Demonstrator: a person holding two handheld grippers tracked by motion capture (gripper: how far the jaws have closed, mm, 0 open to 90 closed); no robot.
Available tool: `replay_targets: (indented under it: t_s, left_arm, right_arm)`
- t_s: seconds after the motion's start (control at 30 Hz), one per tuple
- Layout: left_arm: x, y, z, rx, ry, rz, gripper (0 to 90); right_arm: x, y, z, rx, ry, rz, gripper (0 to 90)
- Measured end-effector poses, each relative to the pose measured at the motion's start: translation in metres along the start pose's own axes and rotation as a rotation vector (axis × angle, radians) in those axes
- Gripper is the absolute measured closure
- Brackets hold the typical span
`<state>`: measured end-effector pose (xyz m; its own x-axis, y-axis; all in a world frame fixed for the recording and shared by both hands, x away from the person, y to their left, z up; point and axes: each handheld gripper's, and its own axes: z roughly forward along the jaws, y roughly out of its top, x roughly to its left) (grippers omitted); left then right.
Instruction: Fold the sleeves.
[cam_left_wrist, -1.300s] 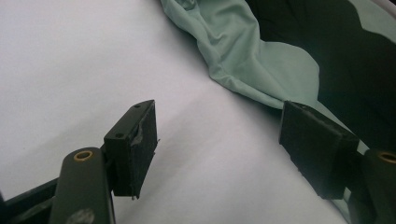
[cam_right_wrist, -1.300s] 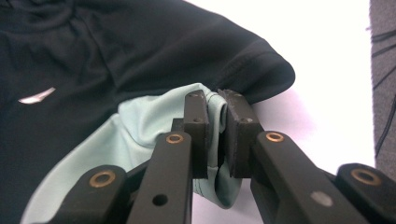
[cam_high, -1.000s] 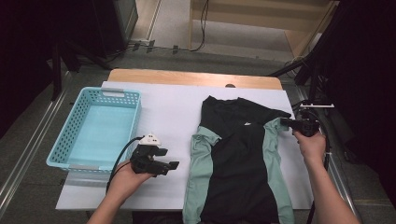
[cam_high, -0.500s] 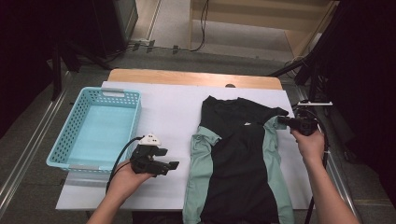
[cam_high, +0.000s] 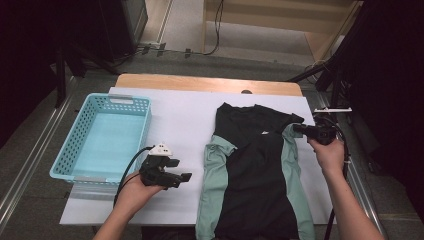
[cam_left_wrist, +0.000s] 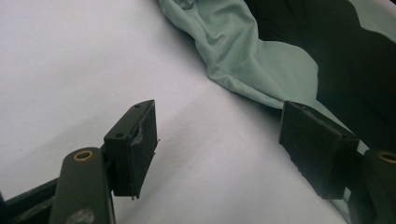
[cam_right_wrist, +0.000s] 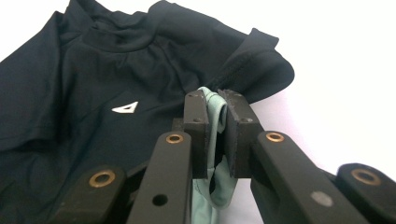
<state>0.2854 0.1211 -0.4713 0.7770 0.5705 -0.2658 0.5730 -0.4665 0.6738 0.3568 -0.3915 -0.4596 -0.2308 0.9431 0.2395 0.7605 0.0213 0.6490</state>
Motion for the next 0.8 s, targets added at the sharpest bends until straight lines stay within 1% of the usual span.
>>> replay_targets:
  t_s: [0.27,0.43,0.63,0.8]
  left_arm:
    - [0.000,0.000,0.000,0.000,0.000,0.000,29.1]
    - [0.000,0.000,0.000,-0.001,0.000,0.000,29.1]
    - [0.000,0.000,0.000,0.003,-0.001,0.003,29.1]
    - [0.000,0.000,0.000,0.000,-0.001,0.001,29.1]
  right_arm:
    - [0.009,0.001,0.001,0.005,0.014,-0.032,78.7]
    - [0.014,0.002,0.002,0.007,0.029,-0.040,78.7]
    - [0.020,0.002,0.003,0.018,0.044,-0.055,78.7]
    - [0.025,0.002,0.005,0.030,0.052,-0.079,78.7]
